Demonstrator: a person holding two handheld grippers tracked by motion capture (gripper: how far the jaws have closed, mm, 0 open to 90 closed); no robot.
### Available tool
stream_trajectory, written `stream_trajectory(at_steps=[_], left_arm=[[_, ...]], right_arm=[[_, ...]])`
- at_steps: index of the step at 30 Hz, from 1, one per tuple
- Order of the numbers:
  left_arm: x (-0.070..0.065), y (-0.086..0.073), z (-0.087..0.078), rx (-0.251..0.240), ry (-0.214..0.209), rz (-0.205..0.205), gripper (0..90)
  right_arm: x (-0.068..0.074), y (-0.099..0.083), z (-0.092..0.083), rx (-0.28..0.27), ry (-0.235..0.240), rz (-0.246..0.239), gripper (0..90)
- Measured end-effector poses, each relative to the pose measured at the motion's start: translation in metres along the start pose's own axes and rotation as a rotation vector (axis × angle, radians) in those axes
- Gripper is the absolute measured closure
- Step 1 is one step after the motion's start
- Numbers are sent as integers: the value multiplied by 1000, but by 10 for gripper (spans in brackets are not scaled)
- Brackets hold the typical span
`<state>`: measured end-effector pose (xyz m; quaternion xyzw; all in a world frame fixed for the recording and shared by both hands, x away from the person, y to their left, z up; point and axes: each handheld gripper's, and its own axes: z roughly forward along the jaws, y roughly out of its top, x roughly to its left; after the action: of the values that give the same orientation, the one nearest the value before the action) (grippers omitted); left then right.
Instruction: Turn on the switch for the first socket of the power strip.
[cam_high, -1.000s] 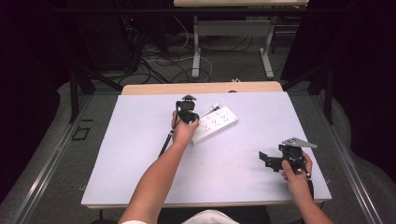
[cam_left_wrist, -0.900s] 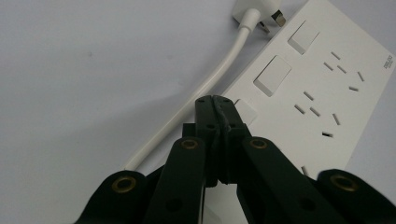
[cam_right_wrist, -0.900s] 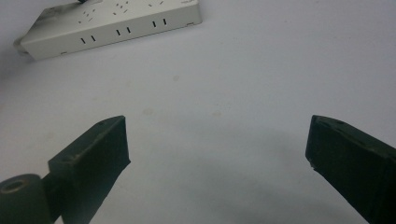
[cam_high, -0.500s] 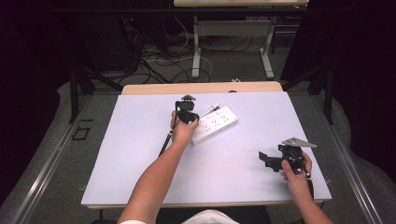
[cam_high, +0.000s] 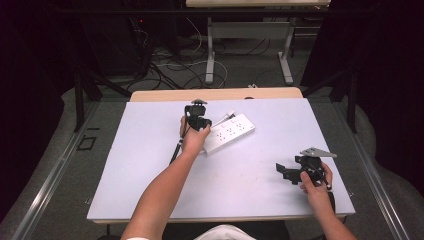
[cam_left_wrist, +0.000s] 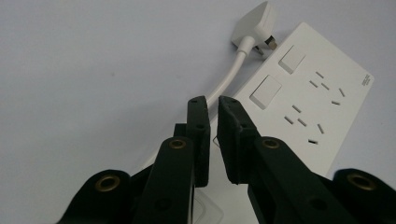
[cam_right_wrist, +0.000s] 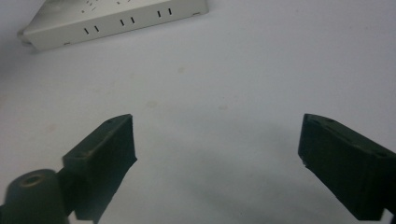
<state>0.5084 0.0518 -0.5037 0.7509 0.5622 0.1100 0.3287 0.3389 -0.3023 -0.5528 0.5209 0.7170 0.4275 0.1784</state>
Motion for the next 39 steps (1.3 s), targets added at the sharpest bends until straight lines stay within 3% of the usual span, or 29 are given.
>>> stream_trajectory(at_steps=[7,25,39], left_arm=[[-1,0,-3,-4,-3,-1,836],[-3,-1,-8,1,-5,27,836],[2,-7,-23,-10,-45,38,824]], right_arm=[[-1,-2,6,35,15,-5,148],[-1,-2,5,30,6,-1,146],[-1,-2,5,30,5,-6,146]])
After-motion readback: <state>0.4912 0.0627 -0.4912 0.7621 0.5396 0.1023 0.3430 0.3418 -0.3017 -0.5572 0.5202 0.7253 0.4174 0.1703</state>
